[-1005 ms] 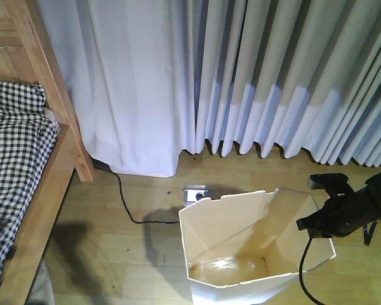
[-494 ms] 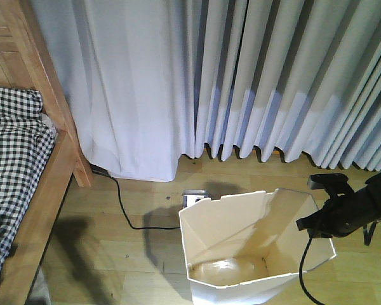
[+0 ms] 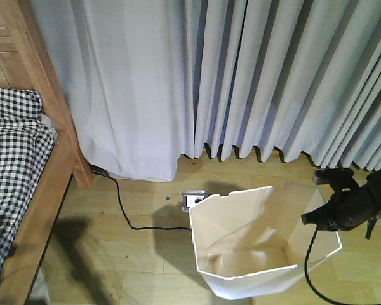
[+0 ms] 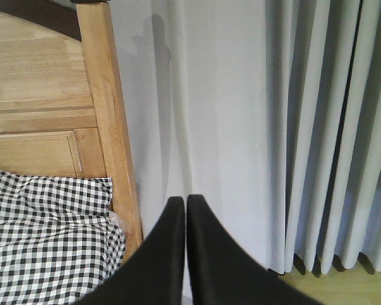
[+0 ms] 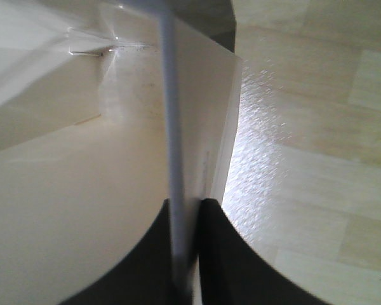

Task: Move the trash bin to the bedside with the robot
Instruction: 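Lower the bin to the floor beside the bed with the right gripper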

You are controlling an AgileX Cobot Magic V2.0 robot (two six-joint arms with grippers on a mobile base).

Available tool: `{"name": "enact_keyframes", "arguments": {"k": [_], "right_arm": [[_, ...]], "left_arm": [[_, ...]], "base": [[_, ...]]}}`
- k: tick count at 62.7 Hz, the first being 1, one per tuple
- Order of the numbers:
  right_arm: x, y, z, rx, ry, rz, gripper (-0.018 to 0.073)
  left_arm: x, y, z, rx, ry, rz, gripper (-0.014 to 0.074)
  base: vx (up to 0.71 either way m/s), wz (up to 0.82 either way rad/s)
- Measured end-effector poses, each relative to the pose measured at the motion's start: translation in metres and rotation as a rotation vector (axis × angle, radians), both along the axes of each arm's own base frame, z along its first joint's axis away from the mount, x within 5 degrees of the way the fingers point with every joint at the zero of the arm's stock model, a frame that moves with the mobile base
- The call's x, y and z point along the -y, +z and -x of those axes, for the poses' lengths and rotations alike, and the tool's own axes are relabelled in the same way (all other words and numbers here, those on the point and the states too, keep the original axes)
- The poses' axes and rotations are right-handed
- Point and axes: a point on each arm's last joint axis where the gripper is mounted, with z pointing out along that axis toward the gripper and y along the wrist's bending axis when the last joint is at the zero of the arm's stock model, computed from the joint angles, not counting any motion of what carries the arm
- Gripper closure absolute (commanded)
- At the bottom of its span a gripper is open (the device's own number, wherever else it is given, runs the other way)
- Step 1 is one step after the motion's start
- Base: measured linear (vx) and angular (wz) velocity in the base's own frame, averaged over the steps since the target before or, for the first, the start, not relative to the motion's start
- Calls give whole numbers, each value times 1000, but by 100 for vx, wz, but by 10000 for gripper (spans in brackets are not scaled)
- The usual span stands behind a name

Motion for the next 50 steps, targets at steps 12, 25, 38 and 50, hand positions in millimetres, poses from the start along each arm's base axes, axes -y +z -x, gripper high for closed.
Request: {"name": "enact_keyframes", "arguments": {"k": [12, 25, 38, 50], "right_arm": [[4, -23, -15, -14, -42, -4, 564], [5, -55, -30, -31, -25, -18, 564], [9, -93, -46, -45, -38, -21, 563], [10, -136, -59, -60, -78, -44, 561]], "left_arm": [[0, 0, 0, 0, 0, 0, 603], [0, 0, 0, 0, 0, 0, 603], [0, 0, 0, 0, 0, 0, 603], [0, 0, 0, 0, 0, 0, 603]], "base": [[0, 0], [0, 0], [0, 0], [0, 0]]}}
